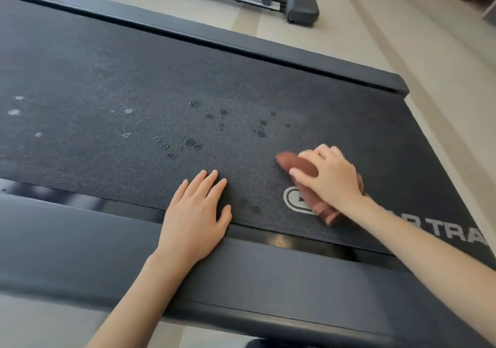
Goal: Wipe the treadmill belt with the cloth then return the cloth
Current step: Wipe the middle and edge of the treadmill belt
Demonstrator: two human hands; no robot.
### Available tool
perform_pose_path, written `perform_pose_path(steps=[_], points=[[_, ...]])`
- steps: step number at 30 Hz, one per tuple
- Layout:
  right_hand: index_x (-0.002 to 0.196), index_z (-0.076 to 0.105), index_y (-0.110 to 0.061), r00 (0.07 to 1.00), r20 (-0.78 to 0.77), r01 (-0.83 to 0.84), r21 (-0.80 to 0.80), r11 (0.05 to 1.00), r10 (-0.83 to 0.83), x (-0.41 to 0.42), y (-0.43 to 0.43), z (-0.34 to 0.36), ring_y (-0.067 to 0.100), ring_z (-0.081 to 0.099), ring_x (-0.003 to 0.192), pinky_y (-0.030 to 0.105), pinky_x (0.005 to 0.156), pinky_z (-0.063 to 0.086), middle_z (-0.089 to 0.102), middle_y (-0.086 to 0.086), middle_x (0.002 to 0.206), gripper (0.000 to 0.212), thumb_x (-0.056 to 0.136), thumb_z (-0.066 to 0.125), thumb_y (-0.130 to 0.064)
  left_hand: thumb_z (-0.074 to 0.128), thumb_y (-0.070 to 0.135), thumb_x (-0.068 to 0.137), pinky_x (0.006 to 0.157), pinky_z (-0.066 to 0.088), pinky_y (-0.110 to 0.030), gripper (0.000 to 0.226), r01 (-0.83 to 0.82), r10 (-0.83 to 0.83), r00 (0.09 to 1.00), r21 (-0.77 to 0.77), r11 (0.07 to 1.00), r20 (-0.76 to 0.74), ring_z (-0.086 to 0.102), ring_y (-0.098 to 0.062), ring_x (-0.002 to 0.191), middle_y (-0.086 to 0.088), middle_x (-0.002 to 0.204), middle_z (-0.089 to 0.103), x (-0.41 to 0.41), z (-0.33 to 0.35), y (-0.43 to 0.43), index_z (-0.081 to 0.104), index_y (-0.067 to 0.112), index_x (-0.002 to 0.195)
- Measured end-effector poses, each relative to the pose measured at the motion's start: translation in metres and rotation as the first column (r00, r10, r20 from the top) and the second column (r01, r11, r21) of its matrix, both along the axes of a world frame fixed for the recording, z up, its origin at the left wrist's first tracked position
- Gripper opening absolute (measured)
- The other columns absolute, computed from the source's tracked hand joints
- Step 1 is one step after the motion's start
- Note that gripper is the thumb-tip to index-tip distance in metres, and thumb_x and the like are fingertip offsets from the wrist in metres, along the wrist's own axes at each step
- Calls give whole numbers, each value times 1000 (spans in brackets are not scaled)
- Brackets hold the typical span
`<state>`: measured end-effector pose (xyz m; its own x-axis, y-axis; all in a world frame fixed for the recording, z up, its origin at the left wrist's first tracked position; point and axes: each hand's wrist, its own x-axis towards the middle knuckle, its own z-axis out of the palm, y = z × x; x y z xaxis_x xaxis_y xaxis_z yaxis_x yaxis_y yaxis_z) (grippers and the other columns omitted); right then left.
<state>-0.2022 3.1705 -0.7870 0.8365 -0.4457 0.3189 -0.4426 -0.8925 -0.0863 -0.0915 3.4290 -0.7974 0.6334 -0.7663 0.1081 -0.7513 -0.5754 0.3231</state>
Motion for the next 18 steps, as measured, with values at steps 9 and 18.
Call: perform_pose_path(steps=[9,18], points=[[121,55,-22,977,-30,212,23,977,-211,161,-68,-2,36,47,111,44,84,43,54,13,121,51,89,44,-60,31,42,87,115,5,-31,58,-74,72,997,-42,996,-32,19,-13,142,4,151,31,4,0,1,41,22,140],[97,67,-31,864,72,-498,-30,867,499,83,14,-7,14,52,82,24,65,38,58,-8,88,38,78,53,-61,28,45,85,111,24,-42,58,-167,167,986,29,986,-7,32,-17,136,3,144,42,21,5,23,52,22,132]])
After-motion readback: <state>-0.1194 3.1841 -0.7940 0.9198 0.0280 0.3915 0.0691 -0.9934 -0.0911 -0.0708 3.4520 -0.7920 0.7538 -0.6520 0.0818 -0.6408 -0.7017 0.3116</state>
